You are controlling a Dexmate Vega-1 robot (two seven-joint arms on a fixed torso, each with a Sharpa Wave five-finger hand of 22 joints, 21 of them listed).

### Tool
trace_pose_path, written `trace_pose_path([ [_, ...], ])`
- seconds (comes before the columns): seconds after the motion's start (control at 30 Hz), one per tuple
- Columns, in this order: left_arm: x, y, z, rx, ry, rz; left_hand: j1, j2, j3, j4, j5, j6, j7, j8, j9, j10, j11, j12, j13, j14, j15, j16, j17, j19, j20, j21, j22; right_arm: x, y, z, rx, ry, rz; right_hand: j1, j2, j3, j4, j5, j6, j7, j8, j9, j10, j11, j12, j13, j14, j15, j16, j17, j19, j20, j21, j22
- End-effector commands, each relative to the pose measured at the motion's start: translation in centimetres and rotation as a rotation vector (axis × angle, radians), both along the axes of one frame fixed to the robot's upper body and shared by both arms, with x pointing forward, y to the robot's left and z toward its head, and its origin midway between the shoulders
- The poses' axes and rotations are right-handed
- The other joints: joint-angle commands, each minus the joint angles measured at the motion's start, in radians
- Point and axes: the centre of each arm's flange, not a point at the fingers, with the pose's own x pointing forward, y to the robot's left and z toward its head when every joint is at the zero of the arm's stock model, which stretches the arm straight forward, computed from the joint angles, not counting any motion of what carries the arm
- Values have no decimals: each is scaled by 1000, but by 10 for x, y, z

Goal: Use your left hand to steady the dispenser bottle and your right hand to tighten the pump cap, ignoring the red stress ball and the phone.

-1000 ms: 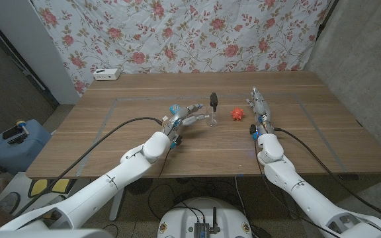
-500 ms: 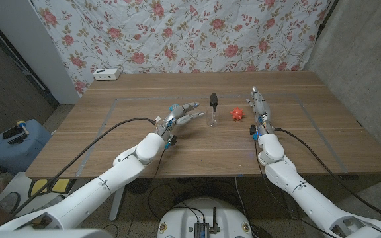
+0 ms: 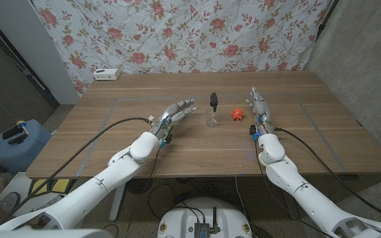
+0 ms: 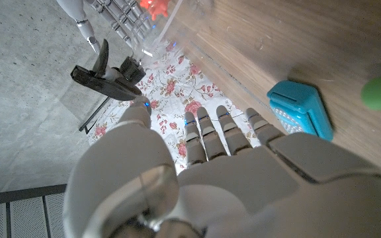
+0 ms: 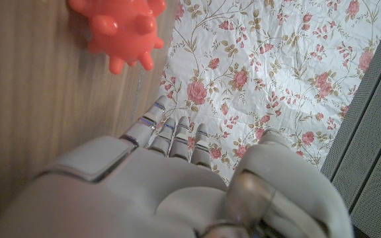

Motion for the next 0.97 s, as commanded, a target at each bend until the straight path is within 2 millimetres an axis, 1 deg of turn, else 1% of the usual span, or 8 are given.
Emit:
trace_pose_path([
  [0.03,7,19,7,-34,-32,-13,-2,18,6,8,-6,2,-5,-3,2,3,4,1,2,12,-29,-1,2,20,-1,12,4,-2,-1,2,-7,11,15,-5,1,-4,6,-2,7,6,1,0,4,-2,2,3,-2,-2,2,2,-2,-45,-2,3],
  [0.07,8,22,8,-38,-33,-13,-3,21,7,8,-7,-3,-5,-5,2,2,5,1,2,11,-29,-2,2,21,-1,12,4,-2,-1,2,-9,11,20,-5,1,-4,6,-2,7,6,1,0,5,-3,2,3,-2,-2,2,2,-2,-45,-2,3],
  [0.1,8,24,9,-43,-36,-12,-3,27,9,9,-9,-10,-4,-7,2,-3,3,-2,2,10,-28,-3,1,23,1,12,4,-2,-1,2,-12,13,22,-6,2,-4,6,-2,7,7,1,0,7,2,3,3,-2,-2,2,2,-2,-45,-2,3],
  [0.2,11,30,10,-57,-37,-9,-5,36,12,10,-13,-21,-7,-11,1,-10,7,-5,2,6,-28,-5,1,29,2,12,4,-1,-2,3,-18,18,23,-7,3,-4,7,-2,8,9,2,0,7,-1,3,3,-2,-3,2,2,-2,-45,-1,3],
  [0.33,15,37,10,-86,-38,-8,-8,49,16,13,-19,-37,0,-15,1,-20,12,-9,2,-2,-24,-8,0,33,3,12,4,1,-1,5,-22,21,37,-9,4,-5,7,-2,7,10,2,0,4,-2,2,3,-3,-4,2,2,-2,-46,-1,3],
  [0.57,23,47,9,-139,-38,-2,-11,56,18,13,-25,-40,4,-13,1,-24,13,-9,2,-3,-20,-8,0,41,1,13,4,9,3,5,-20,4,63,-16,9,-5,11,-1,7,11,2,0,7,-5,3,3,-1,-5,3,3,-2,-45,0,3],
  [0.77,27,52,9,-171,-22,6,-13,68,23,14,-30,-41,9,-11,1,-25,21,-9,2,-4,-14,-8,0,44,3,12,4,15,9,7,-21,-6,73,-23,11,-7,14,-1,8,11,2,0,9,-9,4,3,1,-5,4,4,0,-46,1,3],
  [0.97,30,55,2,-232,-19,16,-13,78,28,13,-35,-40,12,-10,1,-26,21,-9,2,-4,-11,-8,-1,48,5,12,4,23,12,8,-25,0,85,-26,13,-7,16,-1,10,11,3,0,11,-6,5,3,2,-8,5,4,1,-47,1,3],
])
